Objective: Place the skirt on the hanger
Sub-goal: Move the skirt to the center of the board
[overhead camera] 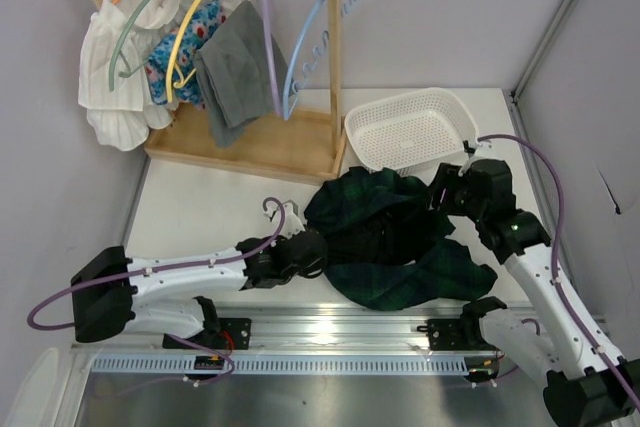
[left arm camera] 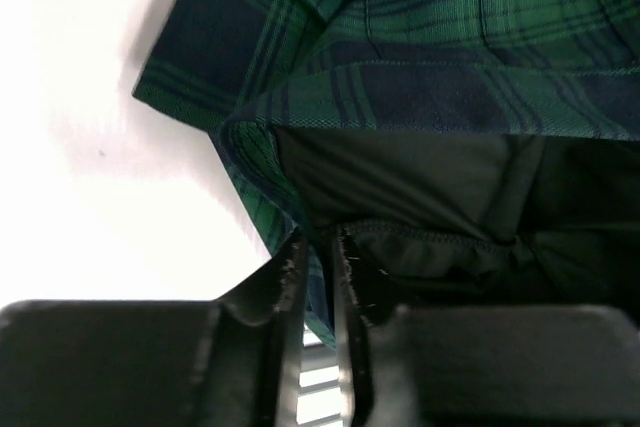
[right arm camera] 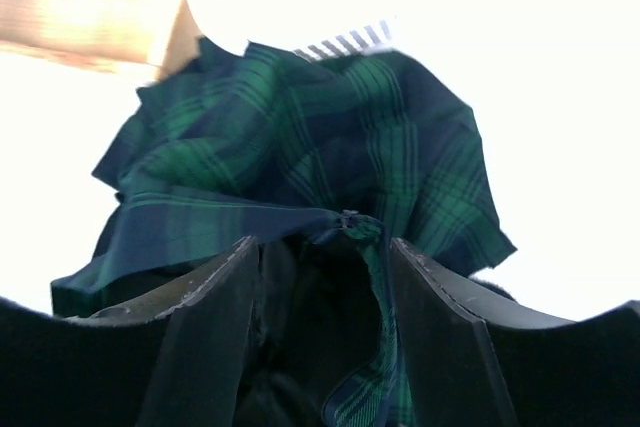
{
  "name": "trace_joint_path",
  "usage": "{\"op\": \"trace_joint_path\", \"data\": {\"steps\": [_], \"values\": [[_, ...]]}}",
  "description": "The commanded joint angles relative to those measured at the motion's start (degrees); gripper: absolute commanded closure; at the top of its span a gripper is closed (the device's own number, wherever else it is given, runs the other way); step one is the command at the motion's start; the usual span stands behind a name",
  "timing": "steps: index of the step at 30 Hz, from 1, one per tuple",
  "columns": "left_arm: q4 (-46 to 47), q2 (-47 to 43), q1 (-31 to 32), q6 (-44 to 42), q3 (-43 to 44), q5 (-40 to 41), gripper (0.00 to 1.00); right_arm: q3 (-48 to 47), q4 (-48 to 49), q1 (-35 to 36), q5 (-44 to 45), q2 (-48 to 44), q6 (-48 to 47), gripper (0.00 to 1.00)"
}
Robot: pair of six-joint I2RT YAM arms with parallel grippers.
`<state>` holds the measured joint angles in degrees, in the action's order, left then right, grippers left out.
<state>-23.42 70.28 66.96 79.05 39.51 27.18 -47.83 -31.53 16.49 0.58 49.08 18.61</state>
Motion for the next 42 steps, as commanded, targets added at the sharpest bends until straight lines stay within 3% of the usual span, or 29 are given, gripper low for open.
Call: {"op": "trace_joint_path", "data": {"steps": [1, 4, 7, 9, 16, 18, 23, 32, 34, 37, 38, 42], "values": [[2.5, -1.3, 0.3, -1.3, -0.9, 5.6, 0.82, -3.4, -1.8, 0.0, -3.2, -1.9, -5.1, 0.39], [2.2, -3.7, 0.3, -2.7, -2.2, 7.1, 0.85, -3.1, -2.2, 1.1, -3.7, -0.2, -5.6, 0.40], [2.5, -5.3, 0.3, -5.8, -1.8, 7.7, 0.86, -3.1, -3.4, 3.3, -0.6, 1.7, -6.0, 0.52], [1.8, -5.8, 0.3, -6.9, -1.5, 8.0, 0.87, -2.9, -3.7, 4.2, 1.4, 1.8, -6.2, 0.52], [3.0, -8.6, -0.3, -10.3, -2.6, 8.2, 0.90, -2.9, -4.8, 6.6, 5.8, 1.4, -7.4, 0.39], [3.5, -9.0, -1.0, -10.8, -3.2, 7.5, 1.00, -3.4, -5.0, 6.7, 7.2, 1.5, -8.1, 0.36], [5.1, -10.4, -3.2, -12.2, -5.1, 5.3, 1.00, -6.7, -6.2, 7.4, 10.8, 2.9, -11.4, 0.23], [3.2, -12.4, -4.4, -17.2, -3.8, 3.1, 0.99, -7.9, -6.7, 8.6, 13.2, 8.8, -14.5, 0.19], [1.5, -13.0, -4.5, -18.8, -2.9, 2.0, 0.94, -7.5, -6.2, 9.0, 12.7, 8.8, -15.3, 0.19], [-0.8, -15.3, -4.5, -19.9, -2.3, 1.1, 0.67, -6.7, -5.5, 9.4, 13.1, 9.5, -16.1, 0.19], [-1.6, -16.1, -4.5, -20.2, -2.4, 0.8, 0.51, -6.5, -5.1, 9.5, 13.7, 9.9, -16.5, 0.19], [-2.9, -19.6, -4.5, -20.2, -3.6, -0.6, 0.38, -6.9, -5.3, 9.7, 14.8, 12.8, -16.8, 0.20]]}}
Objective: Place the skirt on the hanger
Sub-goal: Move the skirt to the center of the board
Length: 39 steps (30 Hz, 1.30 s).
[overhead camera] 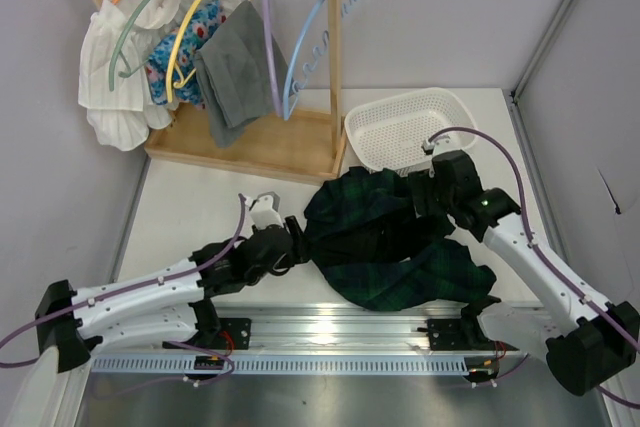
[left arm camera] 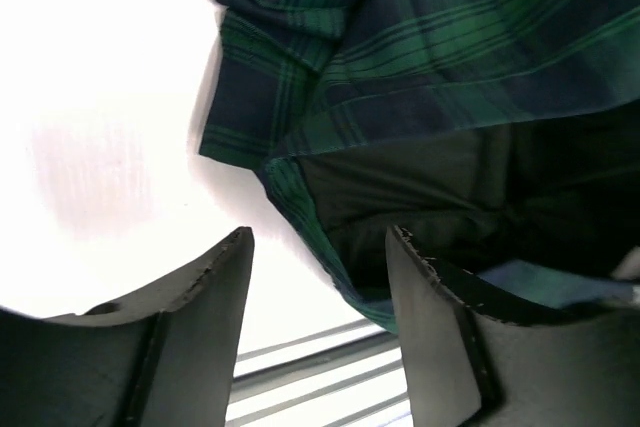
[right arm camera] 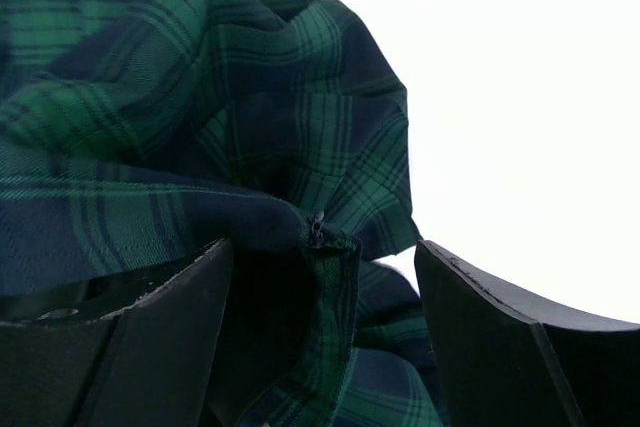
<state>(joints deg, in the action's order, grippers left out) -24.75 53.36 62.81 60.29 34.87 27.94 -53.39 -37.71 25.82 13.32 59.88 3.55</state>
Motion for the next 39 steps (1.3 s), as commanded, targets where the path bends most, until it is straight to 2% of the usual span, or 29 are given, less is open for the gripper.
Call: {"op": "trace_joint_path", "data": {"steps": [1, 4, 13, 16, 21, 28, 33, 39], "values": [[-1.8, -3.7, -0.3, -1.3, 0.6, -1.7, 0.37, -2.5, 0.0, 0.5, 2.1, 2.6, -1.5, 0.21], [-1.4, -4.9, -0.3, -1.1, -0.6, -3.2, 0.34, -3.5, -0.1, 0.6, 1.1, 2.0, -1.6, 0.23], [1.7, -4.3, -0.3, -2.6, -1.7, -5.4, 0.28, -3.6, -3.3, 0.5, -5.4, -8.2, -3.3, 0.21], [2.4, -3.6, -0.4, -3.1, -1.7, -6.2, 0.27, -3.2, -5.7, 0.6, -4.1, -8.4, -3.3, 0.22], [2.8, -3.8, -0.3, -3.1, -1.7, -6.5, 0.24, -0.8, -3.2, 0.0, -4.3, -8.5, -5.0, 0.23], [2.4, -5.5, -0.3, -3.4, -1.8, -6.4, 0.18, -0.5, -3.0, 0.5, -6.7, -3.1, -6.3, 0.23], [3.0, -6.2, -0.4, -4.3, -2.2, -6.6, 0.15, 0.4, -0.8, 0.0, -2.6, 0.0, -6.5, 0.24], [5.2, -5.5, -0.5, -5.0, -3.0, -8.4, 0.14, -2.8, -0.9, -0.2, 0.9, 6.3, -6.8, 0.26]]}}
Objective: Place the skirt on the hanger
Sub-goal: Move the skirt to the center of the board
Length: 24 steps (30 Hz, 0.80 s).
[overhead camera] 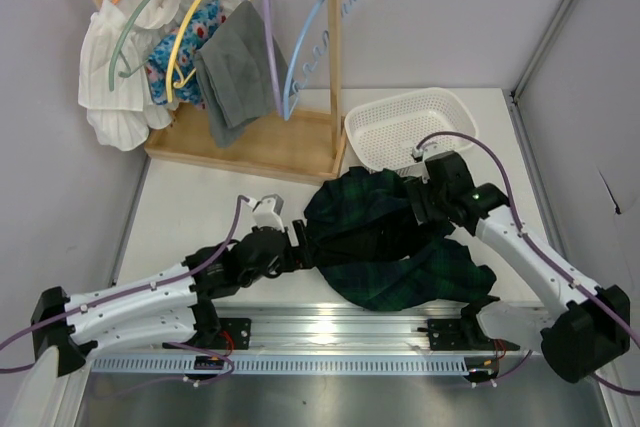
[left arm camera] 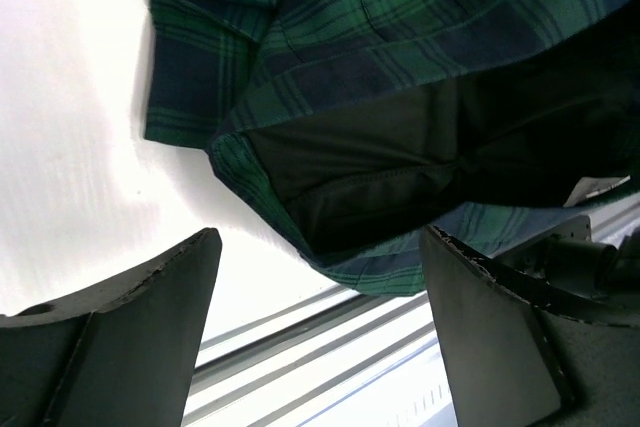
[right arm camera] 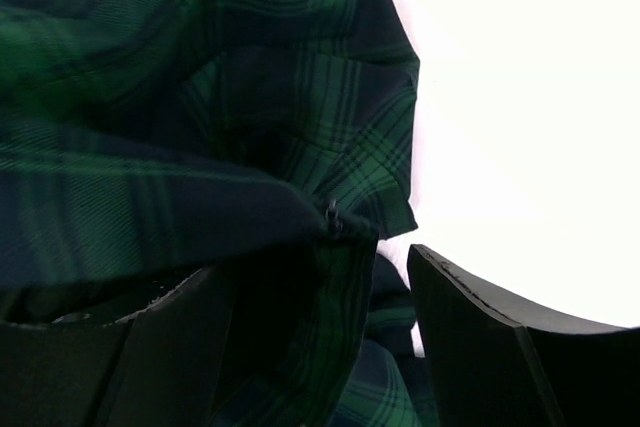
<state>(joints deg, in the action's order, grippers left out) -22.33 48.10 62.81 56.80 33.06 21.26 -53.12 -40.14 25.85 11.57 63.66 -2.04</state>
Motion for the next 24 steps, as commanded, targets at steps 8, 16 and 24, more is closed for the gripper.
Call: {"op": "trace_joint_path", "data": {"steps": [8, 16, 24], "values": [[7.2, 2.3, -0.6, 6.9, -5.3, -3.2, 0.17, -5.3, 4.7, 0.3, -0.1, 9.5, -0.3, 0.51], [11.1, 13.0, -0.6, 11.1, -2.8, -2.4, 0.22, -3.4, 7.3, 2.2, 0.0, 7.0, 1.8, 1.00], [16.1, 18.2, -0.6, 15.3, -4.3, -2.2, 0.50, -2.8, 8.5, 4.2, 2.7, 3.0, 5.6, 1.00]]}}
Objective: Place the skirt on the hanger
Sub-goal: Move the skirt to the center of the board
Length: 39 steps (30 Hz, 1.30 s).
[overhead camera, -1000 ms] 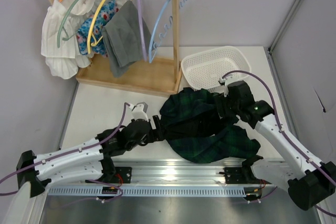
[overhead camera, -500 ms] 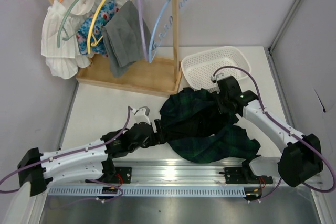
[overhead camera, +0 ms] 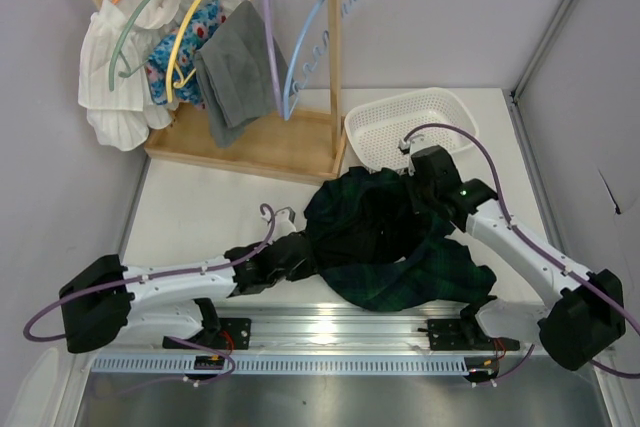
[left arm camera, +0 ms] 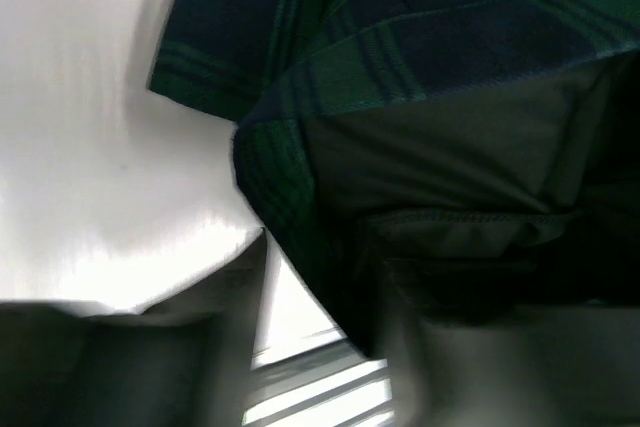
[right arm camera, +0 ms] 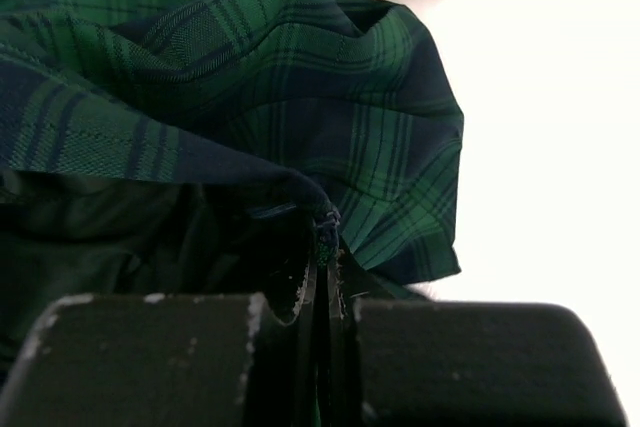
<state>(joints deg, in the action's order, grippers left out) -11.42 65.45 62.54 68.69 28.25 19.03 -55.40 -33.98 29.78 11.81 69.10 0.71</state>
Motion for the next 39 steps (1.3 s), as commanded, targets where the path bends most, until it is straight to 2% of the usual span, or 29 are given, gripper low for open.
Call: {"op": "trace_joint_path", "data": {"steps": [1, 2, 3, 5, 6, 7, 8, 9, 11, 12, 14, 15, 17, 20, 23, 30, 32, 33, 39], "values": [[6.4, 0.9, -0.2, 3.4, 0.1, 0.1, 0.61, -0.7, 2.6, 0.3, 2.7, -3.2, 4.4, 1.00], [8.7, 1.1, -0.5, 3.3, -0.3, 0.4, 0.74, -0.9, 2.9, 0.3, 2.9, -3.9, 5.3, 1.00], [9.9, 1.6, -1.0, 1.0, 0.0, 0.6, 0.99, -1.4, 3.0, 0.3, 3.9, -5.3, 6.3, 1.00], [9.1, 2.0, -3.9, -2.7, 4.6, -0.4, 1.00, -3.0, 2.2, 0.3, 4.7, -6.4, 8.2, 1.00], [7.1, 1.0, -4.4, -8.0, 6.4, -0.3, 1.00, -6.0, 1.3, 0.3, 6.2, -6.8, 8.7, 1.00], [4.3, -0.1, -4.4, -10.7, 8.4, 2.7, 1.00, -8.1, -1.4, 0.3, 7.2, -7.0, 9.2, 1.00], [-1.7, -1.5, -4.4, -14.1, 15.3, 4.2, 1.00, -10.6, -3.2, 0.3, 10.2, -7.0, 9.4, 1.00], [-5.1, -2.9, -4.4, -20.4, 17.6, 5.5, 1.00, -15.7, -4.8, 0.2, 11.6, -6.9, 9.5, 1.00], [-11.6, -7.3, -4.4, -27.4, 25.7, 8.6, 1.00, -21.2, -9.3, 0.1, 15.7, -6.7, 10.4, 1.00], [-18.6, -8.2, -4.4, -33.4, 34.9, 9.5, 1.00, -23.9, -10.4, -0.2, 15.9, -6.6, 10.5, 1.00], [-24.9, -9.9, -4.4, -38.9, 41.6, 11.9, 1.00, -32.9, -12.9, -0.8, 16.0, -6.3, 10.5, 1.00], [-29.8, -9.8, -4.4, -43.0, 51.7, 12.6, 1.00, -36.2, -13.7, -1.0, 15.4, -5.9, 10.1, 1.00], [-33.1, -8.2, -4.4, -47.2, 57.5, 13.0, 1.00, -46.7, -17.5, -1.0, 17.6, -3.5, 9.8, 1.00], [-39.2, -4.3, -4.4, -52.4, 70.8, 14.9, 1.00, -61.6, -26.0, -1.0, 20.3, 0.8, 9.7, 1.00], [-41.7, -2.7, -4.4, -55.8, 75.2, 17.3, 1.00, -72.1, -32.0, -1.0, 25.2, 2.7, 9.1, 1.00], [-42.5, -2.7, -4.8, -59.6, 81.8, 24.7, 1.00, -76.0, -33.9, -1.0, 25.1, 0.1, 8.0, 1.00], [-47.3, -1.3, -4.9, -58.6, 87.1, 24.3, 1.00, -76.0, -35.3, -1.0, 22.5, 0.2, 8.9, 1.00], [-49.2, -0.4, -4.9, -58.0, 87.8, 23.1, 1.00, -74.1, -36.8, -1.0, 18.3, -0.4, 9.7, 1.00], [-49.2, -1.1, -4.9, -57.0, 82.0, 22.2, 1.00, -63.2, -33.0, -1.0, 16.9, -6.6, 9.7, 1.00]]}}
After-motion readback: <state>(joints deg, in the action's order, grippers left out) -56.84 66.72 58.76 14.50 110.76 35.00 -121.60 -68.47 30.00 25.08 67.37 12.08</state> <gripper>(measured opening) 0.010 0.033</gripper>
